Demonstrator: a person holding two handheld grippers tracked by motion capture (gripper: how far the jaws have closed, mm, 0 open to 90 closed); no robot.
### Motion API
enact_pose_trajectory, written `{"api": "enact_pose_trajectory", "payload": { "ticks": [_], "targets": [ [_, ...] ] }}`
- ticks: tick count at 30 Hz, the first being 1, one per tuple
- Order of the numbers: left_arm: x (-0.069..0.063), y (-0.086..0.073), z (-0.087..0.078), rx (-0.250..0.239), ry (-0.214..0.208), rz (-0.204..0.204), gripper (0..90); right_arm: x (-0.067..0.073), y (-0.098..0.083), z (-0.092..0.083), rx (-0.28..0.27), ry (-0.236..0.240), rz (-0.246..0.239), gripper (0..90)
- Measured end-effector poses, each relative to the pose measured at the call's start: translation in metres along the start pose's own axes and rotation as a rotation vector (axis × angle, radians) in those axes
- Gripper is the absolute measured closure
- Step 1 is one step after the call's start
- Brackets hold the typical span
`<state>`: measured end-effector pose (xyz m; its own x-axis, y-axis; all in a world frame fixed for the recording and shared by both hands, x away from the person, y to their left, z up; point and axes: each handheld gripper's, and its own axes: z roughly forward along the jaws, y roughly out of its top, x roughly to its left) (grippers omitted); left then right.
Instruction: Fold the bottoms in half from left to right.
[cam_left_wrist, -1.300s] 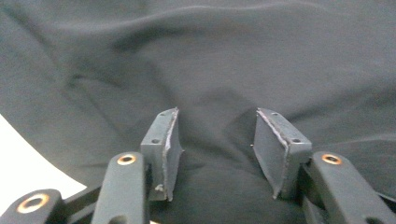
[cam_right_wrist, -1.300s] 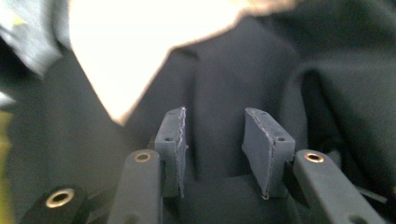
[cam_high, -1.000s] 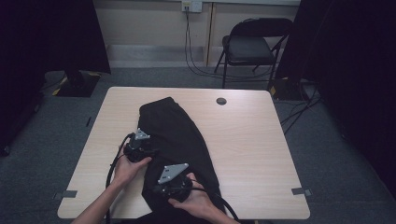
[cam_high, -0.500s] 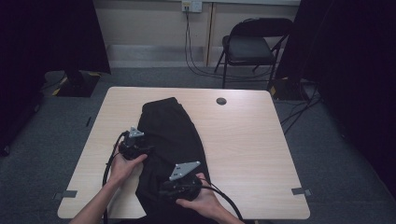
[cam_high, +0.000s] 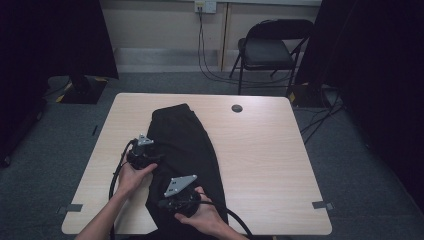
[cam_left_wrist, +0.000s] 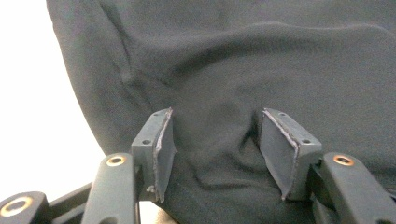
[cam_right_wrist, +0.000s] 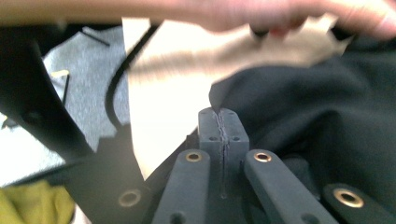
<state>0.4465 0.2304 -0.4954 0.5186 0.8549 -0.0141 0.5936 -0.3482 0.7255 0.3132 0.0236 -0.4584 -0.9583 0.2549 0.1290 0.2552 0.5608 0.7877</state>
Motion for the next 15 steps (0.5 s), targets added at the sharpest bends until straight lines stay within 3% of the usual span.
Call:
{"api": "enact_pose_trajectory", "payload": {
  "ticks": [5, 6, 8, 14, 15],
  "targets": [
    [0.001, 0.000, 0.001, -0.007, -0.002, -0.004, 44.9, 0.000, 0.013, -0.011, -0.064, -0.007, -0.002, 89.6],
    [0.001, 0.000, 0.000, -0.002, -0.002, -0.001, 44.9, -0.001, 0.017, -0.013, -0.089, 0.019, 0.012, 89.6],
    [0.001, 0.000, 0.001, -0.007, -0.001, -0.004, 44.8, 0.000, 0.017, -0.013, -0.088, 0.025, 0.011, 88.7],
    [0.001, 0.000, 0.001, -0.013, -0.001, -0.010, 44.4, 0.010, 0.003, 0.011, -0.004, 0.114, 0.011, 90.0],
    [0.001, 0.000, 0.002, -0.020, 0.001, -0.019, 44.2, 0.018, 0.001, 0.021, 0.016, 0.114, 0.001, 90.0]
  ]
}}
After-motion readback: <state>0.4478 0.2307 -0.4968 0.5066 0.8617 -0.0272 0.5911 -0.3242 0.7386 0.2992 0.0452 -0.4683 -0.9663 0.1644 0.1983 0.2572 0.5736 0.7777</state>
